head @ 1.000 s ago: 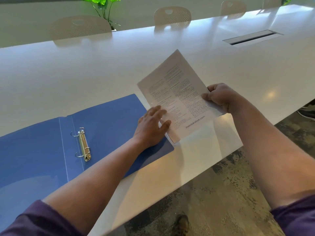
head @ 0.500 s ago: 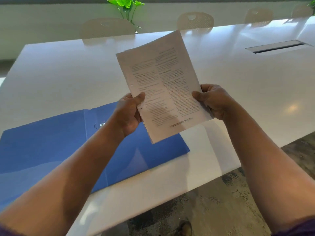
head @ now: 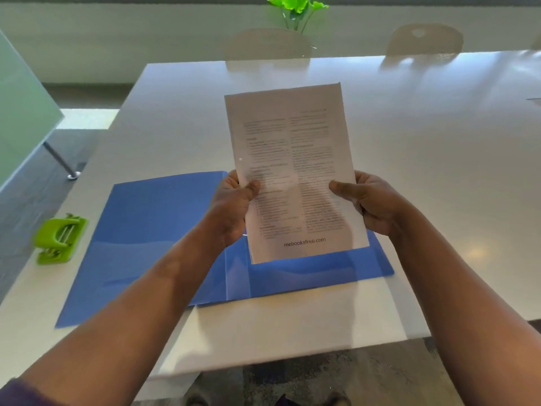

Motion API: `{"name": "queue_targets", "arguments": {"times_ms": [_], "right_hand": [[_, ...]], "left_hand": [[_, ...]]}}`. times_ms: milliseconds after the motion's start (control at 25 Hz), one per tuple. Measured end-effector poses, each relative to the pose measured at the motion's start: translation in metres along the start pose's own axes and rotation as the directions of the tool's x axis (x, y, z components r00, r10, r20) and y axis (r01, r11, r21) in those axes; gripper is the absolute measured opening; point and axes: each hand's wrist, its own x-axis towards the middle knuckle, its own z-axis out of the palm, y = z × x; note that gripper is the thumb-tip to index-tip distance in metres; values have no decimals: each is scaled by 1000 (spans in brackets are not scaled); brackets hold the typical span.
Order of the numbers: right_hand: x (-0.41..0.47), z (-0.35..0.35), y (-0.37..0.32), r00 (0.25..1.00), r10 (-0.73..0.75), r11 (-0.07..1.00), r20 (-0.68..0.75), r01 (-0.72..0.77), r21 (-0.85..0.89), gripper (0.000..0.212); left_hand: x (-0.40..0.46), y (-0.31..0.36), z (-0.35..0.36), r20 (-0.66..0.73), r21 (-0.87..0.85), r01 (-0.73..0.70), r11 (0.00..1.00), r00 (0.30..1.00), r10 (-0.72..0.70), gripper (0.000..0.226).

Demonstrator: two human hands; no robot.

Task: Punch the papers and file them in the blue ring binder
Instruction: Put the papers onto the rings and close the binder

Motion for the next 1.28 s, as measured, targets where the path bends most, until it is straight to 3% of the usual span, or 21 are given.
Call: {"name": "queue_targets", "arguments": {"times_ms": [160, 360, 480, 1280], "right_hand": [[9, 6, 10, 999, 4, 997, -40, -7, -82, 30], [9, -2, 1, 992, -50, 986, -117, 30, -164, 18], [4, -8, -3, 992, -29, 980, -120, 5, -196, 21], [-5, 9, -6, 991, 21, 951, -131, -61, -304, 15]], "left_hand": [[-2, 0, -12, 32, 45, 30, 999, 999, -32, 28], [-1, -2, -29, 39, 425, -66, 903, 998, 55, 15], [-3, -5, -40, 61, 542, -78, 837, 997, 53, 6], [-8, -9, -46, 73, 607, 36, 794, 992, -101, 14]]}}
